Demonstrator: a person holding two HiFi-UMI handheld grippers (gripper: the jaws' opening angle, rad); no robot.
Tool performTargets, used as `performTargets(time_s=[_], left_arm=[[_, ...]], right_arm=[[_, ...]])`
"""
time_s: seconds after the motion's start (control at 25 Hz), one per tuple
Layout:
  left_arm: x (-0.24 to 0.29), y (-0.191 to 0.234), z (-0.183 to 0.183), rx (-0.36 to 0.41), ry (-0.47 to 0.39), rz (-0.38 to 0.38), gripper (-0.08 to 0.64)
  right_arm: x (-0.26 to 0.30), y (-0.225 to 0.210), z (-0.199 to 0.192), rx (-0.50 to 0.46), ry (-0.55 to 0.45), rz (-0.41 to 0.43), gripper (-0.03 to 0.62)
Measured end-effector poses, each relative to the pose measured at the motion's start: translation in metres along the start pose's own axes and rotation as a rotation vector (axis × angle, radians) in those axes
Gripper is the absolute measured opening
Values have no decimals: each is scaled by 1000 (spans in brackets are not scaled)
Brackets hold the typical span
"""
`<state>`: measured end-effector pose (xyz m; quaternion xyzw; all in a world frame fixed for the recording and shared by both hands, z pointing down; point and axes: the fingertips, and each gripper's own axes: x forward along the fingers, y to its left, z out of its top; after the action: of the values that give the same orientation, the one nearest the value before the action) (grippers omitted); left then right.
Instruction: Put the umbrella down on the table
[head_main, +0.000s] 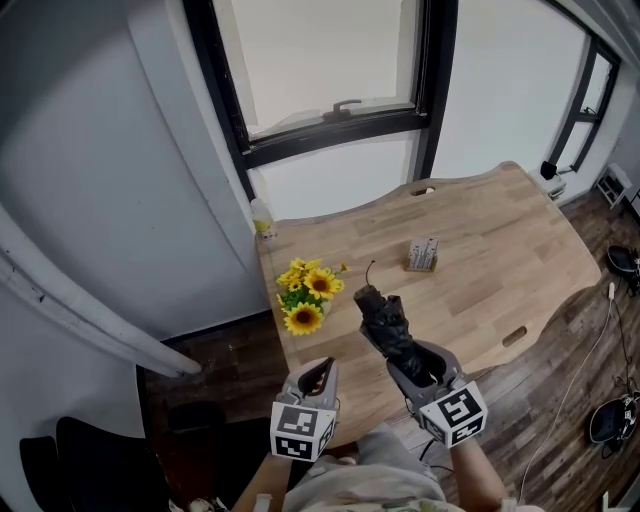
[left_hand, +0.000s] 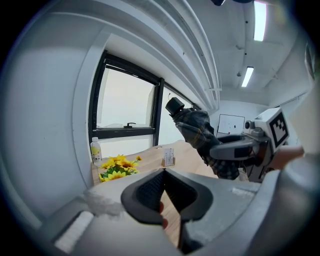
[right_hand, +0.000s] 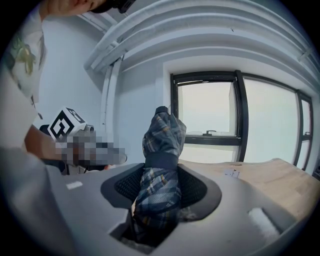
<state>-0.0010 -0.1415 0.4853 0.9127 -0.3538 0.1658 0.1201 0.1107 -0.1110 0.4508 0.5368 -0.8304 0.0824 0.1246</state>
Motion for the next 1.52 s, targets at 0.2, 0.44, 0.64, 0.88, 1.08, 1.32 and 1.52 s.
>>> performTargets(time_s=[0.2,0.44,0.64,0.88,1.08,1.32,1.52], left_arm=[[7,0,2,-1,6,-4,3],[11,3,1,-12,14,4,3],[13,5,0,-20,21,12,3],[14,3,-2,-22,27,12,3],[14,2,-4,-24,29,15,2],[13,3,-7,-25,38,22,3],[12,5,-9,-25,42,30,3]], right_arm=[[3,-3,-1,-16,9,14,206],[8,-9,-6,-4,30,27,202],[12,-10,-10,-3,44,43,201],[14,-8,-17,-17,60,61,199],[15,-7,-24,-14,73,74,199],[19,-4,-32,-20,91,97,199],[20,-2,-39,-19,106,109,199]])
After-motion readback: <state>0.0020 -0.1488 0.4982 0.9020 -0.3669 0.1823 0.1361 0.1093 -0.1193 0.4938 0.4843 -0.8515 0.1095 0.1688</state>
